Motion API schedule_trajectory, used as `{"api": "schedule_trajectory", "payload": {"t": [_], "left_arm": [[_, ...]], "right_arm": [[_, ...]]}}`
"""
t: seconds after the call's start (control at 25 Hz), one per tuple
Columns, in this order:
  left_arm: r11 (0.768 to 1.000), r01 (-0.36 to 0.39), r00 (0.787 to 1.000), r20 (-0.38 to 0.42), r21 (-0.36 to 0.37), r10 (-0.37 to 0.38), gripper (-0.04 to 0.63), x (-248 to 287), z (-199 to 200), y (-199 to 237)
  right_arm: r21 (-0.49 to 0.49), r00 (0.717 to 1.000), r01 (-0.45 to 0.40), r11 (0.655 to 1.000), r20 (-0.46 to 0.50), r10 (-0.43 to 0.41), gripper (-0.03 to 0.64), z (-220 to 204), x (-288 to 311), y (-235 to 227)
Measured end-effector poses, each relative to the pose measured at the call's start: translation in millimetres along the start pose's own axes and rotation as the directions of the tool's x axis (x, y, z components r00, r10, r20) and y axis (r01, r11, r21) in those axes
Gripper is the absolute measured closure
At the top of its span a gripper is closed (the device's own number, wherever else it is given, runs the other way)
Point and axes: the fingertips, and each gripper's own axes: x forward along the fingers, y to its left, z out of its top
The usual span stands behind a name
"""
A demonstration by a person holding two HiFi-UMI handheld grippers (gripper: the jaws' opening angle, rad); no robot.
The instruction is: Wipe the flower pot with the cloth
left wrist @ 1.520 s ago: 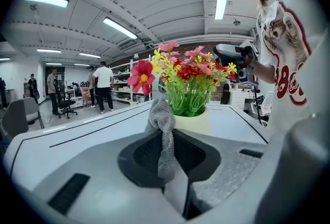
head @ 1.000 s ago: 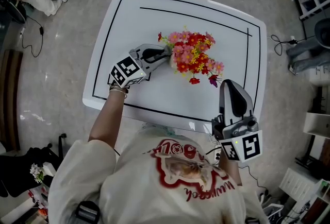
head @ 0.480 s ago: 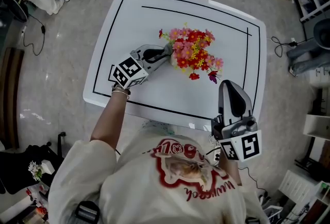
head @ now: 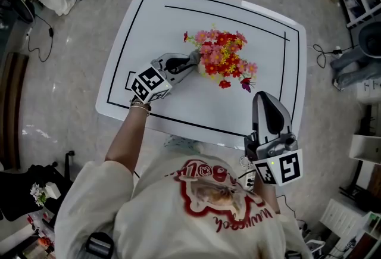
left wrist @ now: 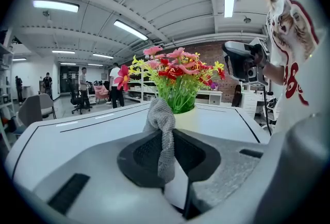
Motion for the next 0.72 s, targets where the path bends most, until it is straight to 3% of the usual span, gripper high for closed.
{"api": "schedule_trajectory", "payload": {"t": [0.72], "left_arm": [[1.0,-0.011,1.0,-0.009,-0.025,0.011,0.54,-1.2,-3.6,-23.2]], "right_arm": [[0.005,1.0,-0.014,1.0,0.005,0.014,0.618,-1.0,-19.8,9.2]]}}
